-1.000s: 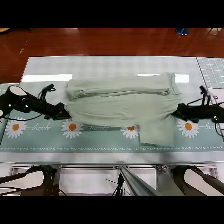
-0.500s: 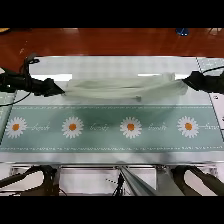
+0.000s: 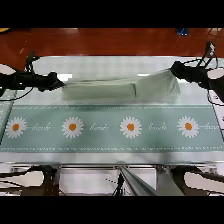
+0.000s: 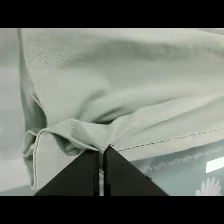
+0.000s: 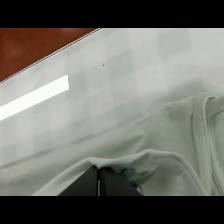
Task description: Fold the shirts.
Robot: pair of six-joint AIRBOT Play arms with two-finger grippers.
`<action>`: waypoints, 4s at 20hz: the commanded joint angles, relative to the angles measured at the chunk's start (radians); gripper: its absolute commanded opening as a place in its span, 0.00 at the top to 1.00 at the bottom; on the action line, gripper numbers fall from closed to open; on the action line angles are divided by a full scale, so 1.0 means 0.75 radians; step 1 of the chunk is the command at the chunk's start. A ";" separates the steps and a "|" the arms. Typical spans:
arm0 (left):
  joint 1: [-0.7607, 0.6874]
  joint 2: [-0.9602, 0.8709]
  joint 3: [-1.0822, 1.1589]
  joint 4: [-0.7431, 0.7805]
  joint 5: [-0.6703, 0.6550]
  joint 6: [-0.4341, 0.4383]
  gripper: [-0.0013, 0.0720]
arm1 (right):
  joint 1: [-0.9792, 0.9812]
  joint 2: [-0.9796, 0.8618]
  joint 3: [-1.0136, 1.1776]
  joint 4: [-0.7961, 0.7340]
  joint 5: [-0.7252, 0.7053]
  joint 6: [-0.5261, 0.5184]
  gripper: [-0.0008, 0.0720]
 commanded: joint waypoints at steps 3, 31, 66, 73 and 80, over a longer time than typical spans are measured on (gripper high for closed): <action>-0.054 -0.152 0.002 -0.001 0.102 -0.001 0.94 | 0.016 -0.175 0.096 0.004 -0.084 -0.002 0.95; -0.067 -0.175 0.203 -0.001 -0.125 0.046 0.27 | -0.255 -0.444 0.129 0.134 0.543 -0.102 0.16; -1.205 -0.396 0.207 -0.752 0.138 0.045 0.94 | 0.332 0.750 0.184 -0.692 1.013 0.394 0.95; -1.077 -0.396 0.207 -0.840 0.134 0.153 0.94 | 0.332 0.749 0.184 -0.634 0.960 0.395 0.95; -0.449 0.053 0.207 -0.627 -0.003 0.148 0.94 | 0.588 0.545 0.184 -0.663 0.798 0.406 0.95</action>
